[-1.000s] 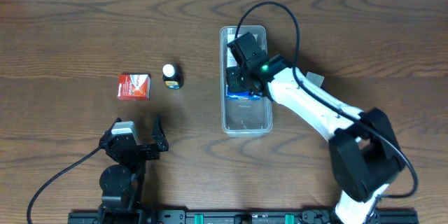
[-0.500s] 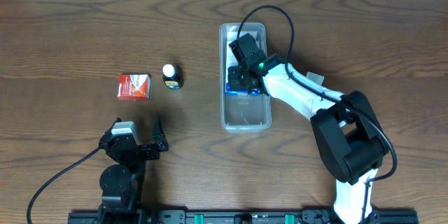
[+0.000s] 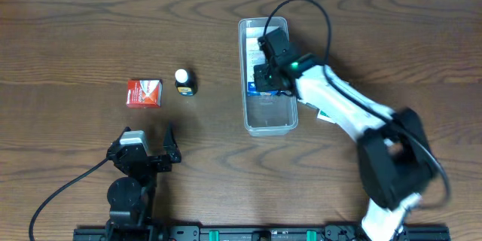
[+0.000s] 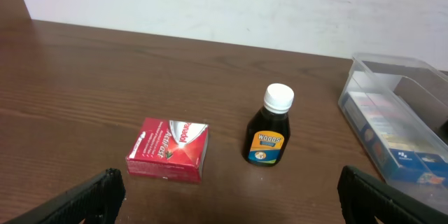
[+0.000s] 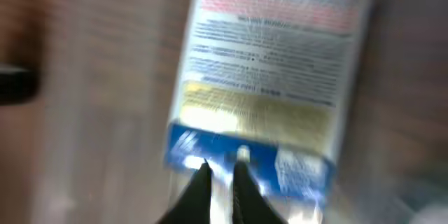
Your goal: Pack container
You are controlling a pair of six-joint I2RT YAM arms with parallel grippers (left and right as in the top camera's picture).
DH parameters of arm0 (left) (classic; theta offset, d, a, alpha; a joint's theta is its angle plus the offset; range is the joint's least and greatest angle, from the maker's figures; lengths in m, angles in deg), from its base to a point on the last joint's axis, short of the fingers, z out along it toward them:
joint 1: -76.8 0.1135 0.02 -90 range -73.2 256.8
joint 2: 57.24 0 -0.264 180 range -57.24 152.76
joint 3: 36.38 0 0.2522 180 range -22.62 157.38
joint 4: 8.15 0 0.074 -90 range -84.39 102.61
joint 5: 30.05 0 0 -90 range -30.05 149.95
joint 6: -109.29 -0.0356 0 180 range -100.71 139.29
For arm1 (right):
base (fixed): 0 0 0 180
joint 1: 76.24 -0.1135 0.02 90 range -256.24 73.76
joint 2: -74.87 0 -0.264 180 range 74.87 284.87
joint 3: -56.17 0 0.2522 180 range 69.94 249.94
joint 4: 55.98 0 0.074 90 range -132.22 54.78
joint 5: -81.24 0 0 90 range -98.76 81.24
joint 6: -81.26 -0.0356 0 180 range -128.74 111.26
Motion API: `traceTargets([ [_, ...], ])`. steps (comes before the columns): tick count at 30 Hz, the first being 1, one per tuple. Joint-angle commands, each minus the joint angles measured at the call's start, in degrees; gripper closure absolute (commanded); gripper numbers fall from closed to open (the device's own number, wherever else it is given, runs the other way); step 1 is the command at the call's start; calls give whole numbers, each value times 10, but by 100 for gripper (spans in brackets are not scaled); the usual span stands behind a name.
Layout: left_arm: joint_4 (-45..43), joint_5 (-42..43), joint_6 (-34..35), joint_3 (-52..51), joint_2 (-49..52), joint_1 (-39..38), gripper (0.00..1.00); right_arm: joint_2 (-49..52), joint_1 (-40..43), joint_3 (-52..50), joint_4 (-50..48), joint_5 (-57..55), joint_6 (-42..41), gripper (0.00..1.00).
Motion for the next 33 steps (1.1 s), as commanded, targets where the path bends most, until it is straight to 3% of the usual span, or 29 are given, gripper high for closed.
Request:
traceTargets([
  [1,7,4,-8,-16,-3,-2,2,-105,18,3,33,-12,10,82],
  [3,7,4,-8,-16,-3,-2,2,-139,33,3,68,-38,9,74],
  [9,7,4,-8,-16,-3,-2,2,-153,100,-3,168,-93,-43,32],
  [14,7,4,-8,-16,-3,-2,2,-120,160,-53,181,-89,-103,13],
  [24,7,4,-8,-16,-3,-2,2,-24,225,-108,124,-54,-117,14],
  [33,7,4,-8,-16,-3,-2,2,14,228,-109,114,-52,-117,23],
])
